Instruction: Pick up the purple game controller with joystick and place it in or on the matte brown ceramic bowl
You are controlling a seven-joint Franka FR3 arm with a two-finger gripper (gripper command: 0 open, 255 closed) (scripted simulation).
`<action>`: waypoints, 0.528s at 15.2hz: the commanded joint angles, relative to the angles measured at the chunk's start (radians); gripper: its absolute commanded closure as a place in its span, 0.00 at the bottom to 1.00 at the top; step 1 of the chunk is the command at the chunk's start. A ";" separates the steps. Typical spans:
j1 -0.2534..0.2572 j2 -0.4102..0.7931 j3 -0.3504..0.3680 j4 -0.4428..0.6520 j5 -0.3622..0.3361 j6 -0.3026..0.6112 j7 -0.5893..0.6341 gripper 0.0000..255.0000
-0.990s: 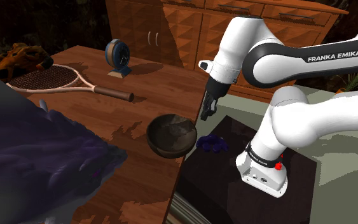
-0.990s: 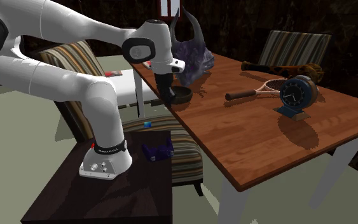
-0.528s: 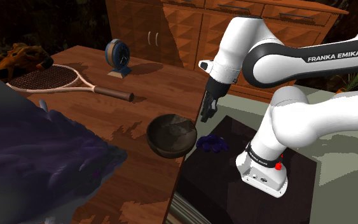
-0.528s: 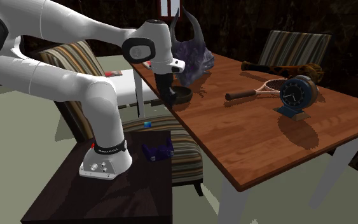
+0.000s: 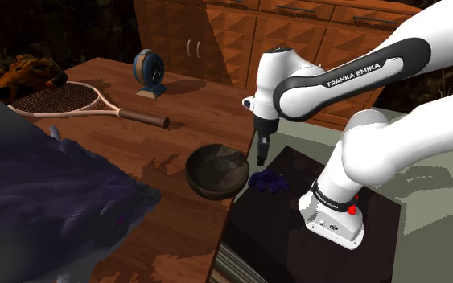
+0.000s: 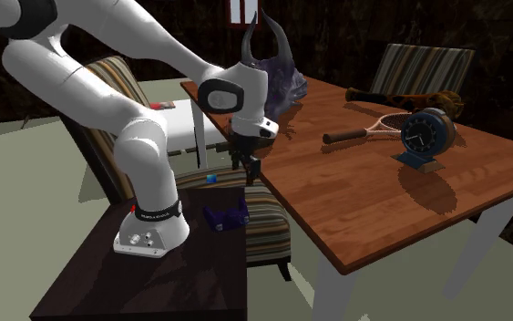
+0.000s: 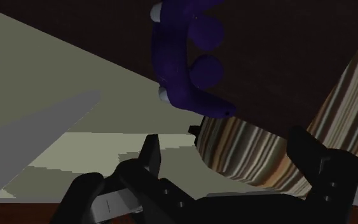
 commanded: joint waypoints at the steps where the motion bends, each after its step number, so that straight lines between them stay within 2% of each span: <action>1: -0.034 0.110 -0.006 0.005 -0.030 0.040 -0.010 0.00; 5: -0.110 0.323 -0.011 0.029 -0.105 0.105 -0.010 0.00; 8: -0.118 0.373 -0.012 0.018 -0.116 0.153 -0.008 0.00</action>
